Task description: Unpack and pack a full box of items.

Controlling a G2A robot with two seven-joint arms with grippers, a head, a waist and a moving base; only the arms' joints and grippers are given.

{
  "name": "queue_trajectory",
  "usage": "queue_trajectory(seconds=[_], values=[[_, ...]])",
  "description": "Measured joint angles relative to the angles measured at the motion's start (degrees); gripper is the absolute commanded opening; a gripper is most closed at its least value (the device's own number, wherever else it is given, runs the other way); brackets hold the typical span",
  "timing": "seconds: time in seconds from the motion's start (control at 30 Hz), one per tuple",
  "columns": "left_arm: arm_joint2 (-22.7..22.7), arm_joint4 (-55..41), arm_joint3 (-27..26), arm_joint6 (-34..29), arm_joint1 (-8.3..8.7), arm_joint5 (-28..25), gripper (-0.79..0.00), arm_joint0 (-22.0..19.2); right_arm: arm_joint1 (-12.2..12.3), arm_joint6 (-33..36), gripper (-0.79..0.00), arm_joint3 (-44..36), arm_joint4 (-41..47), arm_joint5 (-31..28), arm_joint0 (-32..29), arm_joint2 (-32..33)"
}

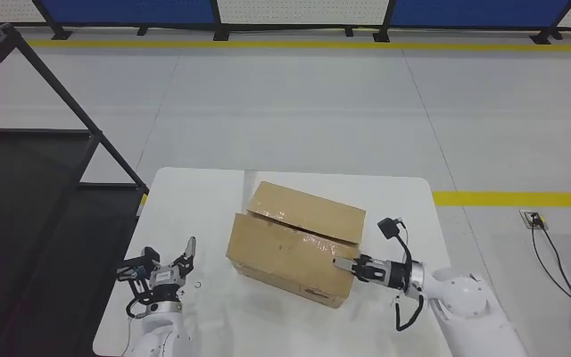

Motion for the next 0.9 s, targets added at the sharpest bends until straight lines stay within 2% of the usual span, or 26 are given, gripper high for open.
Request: queue_trajectory(seconds=[0.03, 0.07, 0.1, 0.33, 0.6, 0.9], values=[[0.1, 0.5, 0.3, -0.3, 0.0, -0.2, 0.0, -0.1, 0.1, 0.3, -0.61, 0.0, 0.2, -0.2, 0.0, 0.0], [0.3, 1.2, 0.7, -0.7, 0.01, -0.4, 0.0, -0.2, 0.2, 0.7, -0.388, 0.0, 0.4, -0.6, -0.1, 0.0], [0.4, 1.7, 1.0, -0.9, 0.01, -0.5, 0.0, -0.3, 0.3, 1.0, 0.0, 0.0, 0.7, -0.9, -0.2, 0.0], [1.8, 4.2, 2.7, -2.0, -0.19, -1.0, 0.0, -1.2, 1.2, 1.2, 0.0, -1.3, 3.4, -5.1, -1.9, 1.3], [4.2, 7.3, 3.9, -3.3, -0.42, -2.9, 0.0, -2.3, 3.2, -0.6, 0.0, -7.2, 8.1, -9.4, -8.0, 5.6], [6.8, 11.9, 3.8, -4.7, -0.48, -6.2, 0.0, -2.4, 6.4, -3.8, 0.0, -11.1, 5.6, -12.6, -14.9, 8.8]])
